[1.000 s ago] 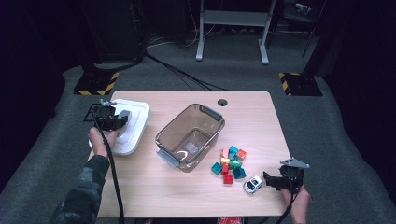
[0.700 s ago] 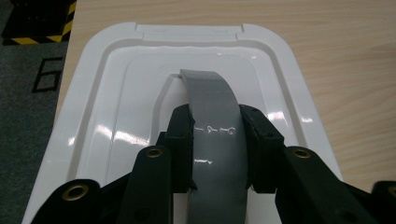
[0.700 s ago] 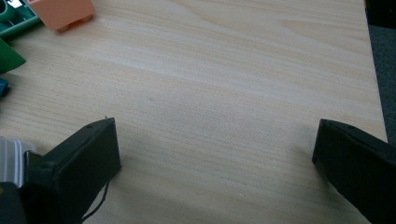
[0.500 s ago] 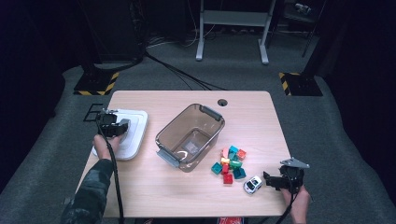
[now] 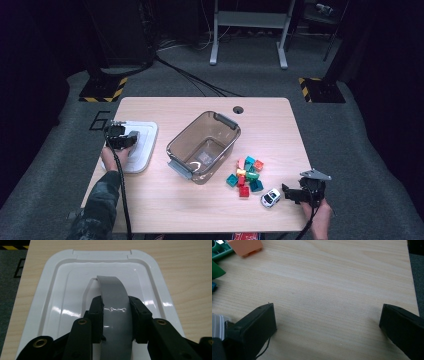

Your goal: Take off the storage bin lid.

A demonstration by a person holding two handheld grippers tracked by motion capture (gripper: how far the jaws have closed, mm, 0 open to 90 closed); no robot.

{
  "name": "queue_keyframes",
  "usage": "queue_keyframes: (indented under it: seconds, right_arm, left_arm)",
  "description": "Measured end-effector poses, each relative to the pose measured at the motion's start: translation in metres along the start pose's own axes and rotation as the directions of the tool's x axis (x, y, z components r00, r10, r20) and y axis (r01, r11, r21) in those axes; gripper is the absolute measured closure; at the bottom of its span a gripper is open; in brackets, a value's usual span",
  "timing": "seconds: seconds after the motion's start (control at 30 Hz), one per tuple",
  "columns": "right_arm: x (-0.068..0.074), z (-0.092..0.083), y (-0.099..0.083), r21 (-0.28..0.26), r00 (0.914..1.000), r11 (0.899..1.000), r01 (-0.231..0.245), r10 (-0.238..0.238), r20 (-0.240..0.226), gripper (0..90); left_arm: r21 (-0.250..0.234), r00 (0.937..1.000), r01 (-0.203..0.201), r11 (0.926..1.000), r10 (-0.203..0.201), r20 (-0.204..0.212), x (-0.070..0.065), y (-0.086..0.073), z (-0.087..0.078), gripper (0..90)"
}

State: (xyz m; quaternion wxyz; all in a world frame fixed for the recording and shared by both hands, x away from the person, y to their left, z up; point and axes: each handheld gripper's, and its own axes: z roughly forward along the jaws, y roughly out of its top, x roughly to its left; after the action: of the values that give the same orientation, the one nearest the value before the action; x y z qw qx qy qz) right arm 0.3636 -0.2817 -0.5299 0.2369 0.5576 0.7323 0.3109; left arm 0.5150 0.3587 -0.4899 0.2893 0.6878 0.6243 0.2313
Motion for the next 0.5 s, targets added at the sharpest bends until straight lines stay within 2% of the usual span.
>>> queue_keyframes:
  seconds: [0.17, 0.2, 0.27, 0.37, 0.43, 0.5]
  right_arm:
    - [0.0, 0.0, 0.0, 0.0, 1.0, 1.0, -0.001, 0.001, -0.001, 0.0]
    - [0.0, 0.0, 0.0, 0.0, 1.0, 1.0, -0.001, 0.001, 0.0, 0.0]
    - [0.0, 0.0, 0.0, 0.0, 1.0, 1.0, -0.001, 0.001, 0.0, 0.0]
    - [0.0, 0.0, 0.0, 0.0, 1.0, 1.0, -0.001, 0.001, 0.0, 0.0]
    - [0.0, 0.0, 0.0, 0.0, 1.0, 1.0, -0.002, 0.002, 0.0, 0.0]
    - [0.0, 0.0, 0.0, 0.0, 1.0, 1.0, -0.001, 0.001, 0.0, 0.0]
  left_arm:
    - [-0.006, 0.9999, -0.015, 0.9999, 0.015, -0.002, 0.001, -0.003, 0.0, 65.8]
    - [-0.01, 0.9999, -0.014, 0.9998, 0.014, -0.008, 0.0, -0.002, -0.001, 62.9]
    - [-0.013, 0.9999, -0.013, 0.9998, 0.013, -0.007, 0.0, -0.001, -0.006, 50.5]
    - [-0.014, 0.9995, -0.032, 0.9994, 0.032, 0.006, -0.002, 0.0, -0.015, 33.6]
    - [-0.026, 0.9989, -0.043, 0.9987, 0.044, 0.019, -0.004, -0.001, -0.024, 24.8]
    - [-0.038, 0.9972, -0.074, 0.9966, 0.074, 0.012, -0.007, -0.004, -0.032, 19.3]
